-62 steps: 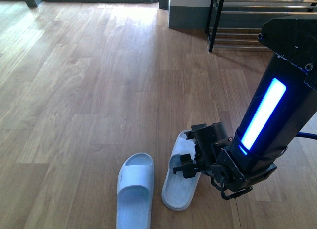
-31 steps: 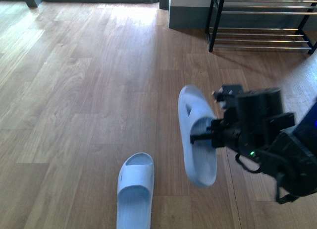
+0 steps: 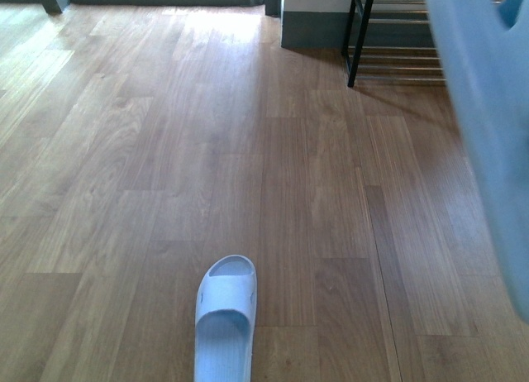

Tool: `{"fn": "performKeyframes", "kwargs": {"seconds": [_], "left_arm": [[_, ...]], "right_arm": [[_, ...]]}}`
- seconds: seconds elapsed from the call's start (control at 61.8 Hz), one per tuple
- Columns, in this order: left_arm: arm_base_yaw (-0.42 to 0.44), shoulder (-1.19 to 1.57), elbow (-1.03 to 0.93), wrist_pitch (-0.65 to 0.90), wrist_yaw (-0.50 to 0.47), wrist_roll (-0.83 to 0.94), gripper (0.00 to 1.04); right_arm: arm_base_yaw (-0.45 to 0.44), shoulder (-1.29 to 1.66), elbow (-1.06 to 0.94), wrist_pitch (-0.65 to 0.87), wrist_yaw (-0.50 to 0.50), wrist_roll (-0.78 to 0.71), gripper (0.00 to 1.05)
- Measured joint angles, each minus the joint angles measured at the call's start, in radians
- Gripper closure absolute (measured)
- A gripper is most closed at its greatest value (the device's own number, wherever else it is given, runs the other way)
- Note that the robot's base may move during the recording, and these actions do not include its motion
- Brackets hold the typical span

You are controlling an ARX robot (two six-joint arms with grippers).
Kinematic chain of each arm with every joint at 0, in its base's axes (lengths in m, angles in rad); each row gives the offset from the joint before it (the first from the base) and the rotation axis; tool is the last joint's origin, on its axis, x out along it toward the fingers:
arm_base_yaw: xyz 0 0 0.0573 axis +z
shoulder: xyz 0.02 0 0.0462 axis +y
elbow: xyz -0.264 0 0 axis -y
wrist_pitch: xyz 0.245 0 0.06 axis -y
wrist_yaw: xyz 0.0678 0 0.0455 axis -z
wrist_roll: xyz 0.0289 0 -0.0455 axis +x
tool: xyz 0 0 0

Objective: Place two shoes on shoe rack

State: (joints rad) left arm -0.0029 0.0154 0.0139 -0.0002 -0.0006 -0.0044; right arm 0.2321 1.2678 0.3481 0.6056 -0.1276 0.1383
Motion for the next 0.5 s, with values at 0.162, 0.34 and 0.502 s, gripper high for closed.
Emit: {"fn": "performKeyframes", "kwargs": {"seconds": [0.162, 0.34, 0.502], "left_arm": [[0.0, 0.0, 0.0, 0.0, 0.0, 0.0, 0.09], [0.0, 0.0, 0.0, 0.0, -0.003, 0.0, 0.09], [0.0, 0.0, 0.0, 0.0, -0.002, 0.0, 0.09]], "right_arm": [[0.0, 0.001, -0.002, -0.003, 0.0, -0.001, 1.03], [0.004, 0.001, -0.002, -0.003, -0.014, -0.003, 1.03], [0.0, 0.001, -0.002, -0.003, -0.002, -0.003, 1.03]]}}
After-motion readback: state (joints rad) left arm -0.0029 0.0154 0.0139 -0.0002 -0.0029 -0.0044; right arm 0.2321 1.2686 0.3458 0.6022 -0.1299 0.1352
